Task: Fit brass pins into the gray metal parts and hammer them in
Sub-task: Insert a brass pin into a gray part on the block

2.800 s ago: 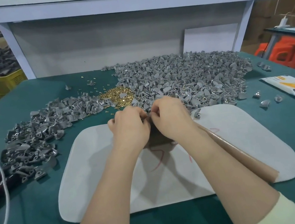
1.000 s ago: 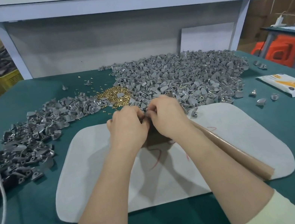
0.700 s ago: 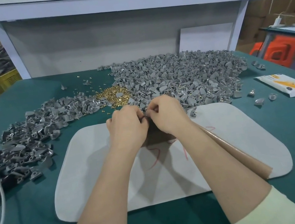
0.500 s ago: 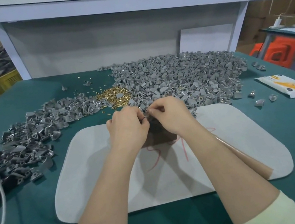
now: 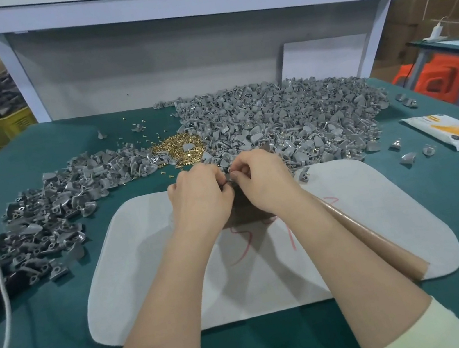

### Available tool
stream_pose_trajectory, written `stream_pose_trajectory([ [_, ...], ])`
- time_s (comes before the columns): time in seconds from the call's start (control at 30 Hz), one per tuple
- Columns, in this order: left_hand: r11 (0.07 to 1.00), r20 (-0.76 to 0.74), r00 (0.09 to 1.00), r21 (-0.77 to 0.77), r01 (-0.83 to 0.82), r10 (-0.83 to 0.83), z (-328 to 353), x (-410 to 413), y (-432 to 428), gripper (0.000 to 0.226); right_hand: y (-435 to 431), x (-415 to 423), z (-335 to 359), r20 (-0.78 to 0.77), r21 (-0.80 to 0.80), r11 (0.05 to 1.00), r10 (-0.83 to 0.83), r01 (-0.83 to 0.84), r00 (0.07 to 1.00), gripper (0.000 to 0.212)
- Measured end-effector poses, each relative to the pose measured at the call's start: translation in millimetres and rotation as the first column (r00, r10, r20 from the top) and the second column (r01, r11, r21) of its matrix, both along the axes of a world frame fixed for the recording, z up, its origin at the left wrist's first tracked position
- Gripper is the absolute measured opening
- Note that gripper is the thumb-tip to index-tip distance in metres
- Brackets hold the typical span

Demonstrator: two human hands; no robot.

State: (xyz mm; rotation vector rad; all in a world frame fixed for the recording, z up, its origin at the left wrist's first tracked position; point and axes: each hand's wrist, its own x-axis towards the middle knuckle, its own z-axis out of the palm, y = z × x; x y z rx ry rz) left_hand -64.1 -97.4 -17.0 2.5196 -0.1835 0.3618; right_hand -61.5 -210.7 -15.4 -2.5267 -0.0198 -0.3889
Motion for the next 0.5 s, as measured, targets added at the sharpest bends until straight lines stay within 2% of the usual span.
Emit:
stream_pose_trajectory([
  [0.5,1.0,0.007,1.0,0.009,0.001,-0.001,-1.1,1.2,0.6,0.01,4.1,-2.5,1.2,-0.033,-0.039,0.999,-0.014,0.013,0.999,0.009],
])
